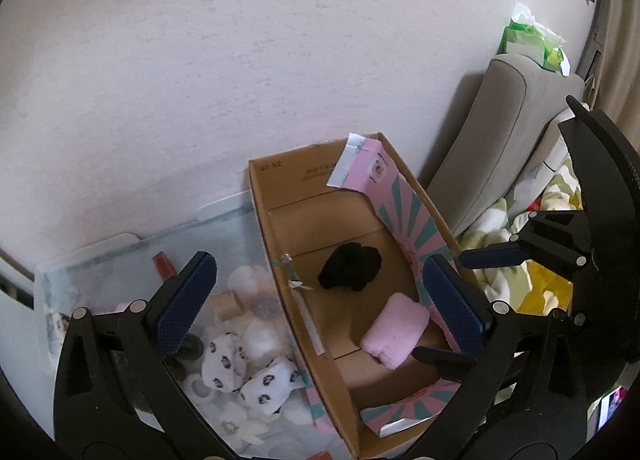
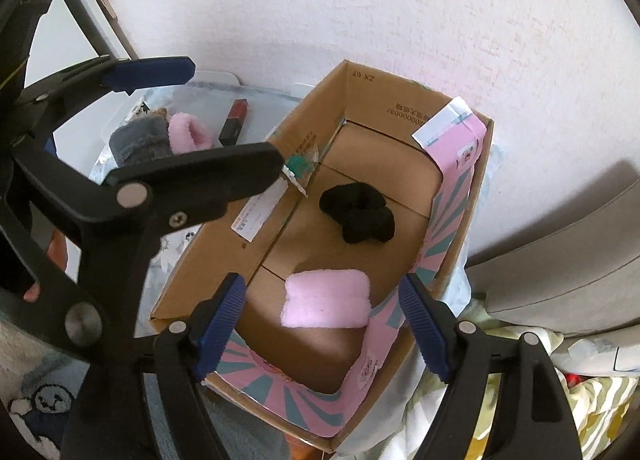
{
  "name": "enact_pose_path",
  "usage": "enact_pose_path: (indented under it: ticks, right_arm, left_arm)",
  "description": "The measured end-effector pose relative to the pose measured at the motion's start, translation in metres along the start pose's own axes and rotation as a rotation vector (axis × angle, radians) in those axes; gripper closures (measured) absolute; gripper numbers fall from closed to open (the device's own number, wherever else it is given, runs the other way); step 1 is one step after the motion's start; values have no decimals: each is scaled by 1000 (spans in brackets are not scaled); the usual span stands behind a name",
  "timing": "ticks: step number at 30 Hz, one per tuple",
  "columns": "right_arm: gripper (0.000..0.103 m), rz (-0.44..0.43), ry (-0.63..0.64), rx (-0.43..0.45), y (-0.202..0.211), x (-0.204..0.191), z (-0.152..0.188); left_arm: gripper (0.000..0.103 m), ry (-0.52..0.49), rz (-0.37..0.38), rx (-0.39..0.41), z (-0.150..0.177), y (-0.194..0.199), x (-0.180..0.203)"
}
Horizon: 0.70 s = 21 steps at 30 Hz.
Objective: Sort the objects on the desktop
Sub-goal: 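Carry both items into the cardboard box and open both grippers, then grasp the floss-pick box with the left gripper while the right grasps the grey slipper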
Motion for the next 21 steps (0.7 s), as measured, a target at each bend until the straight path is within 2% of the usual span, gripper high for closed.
enact_pose_path:
  ticks: [12,17,21]
  right_arm:
    - [28,16,-4,32,17,-14,-14]
    - [28,22,-8,53,28,-21,-27]
    - [27,29,0,86,36,-30,-40]
  left_arm:
    - [0,7,-24,32,-5,27,-33]
    - [0,34,-71,57,-8,48,-76]
    - [0,83,-126,85,-9,69,-126]
Point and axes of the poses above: each gripper's, at about its wrist camera, not at the fingertips, and y roughly against the way its jaws point, x to its right, z to its underside, the point moved 9 cm from there along -y, roughly the way its jaws point, and after that the axes turned 7 degrees about -z, right-handed, at the moved point
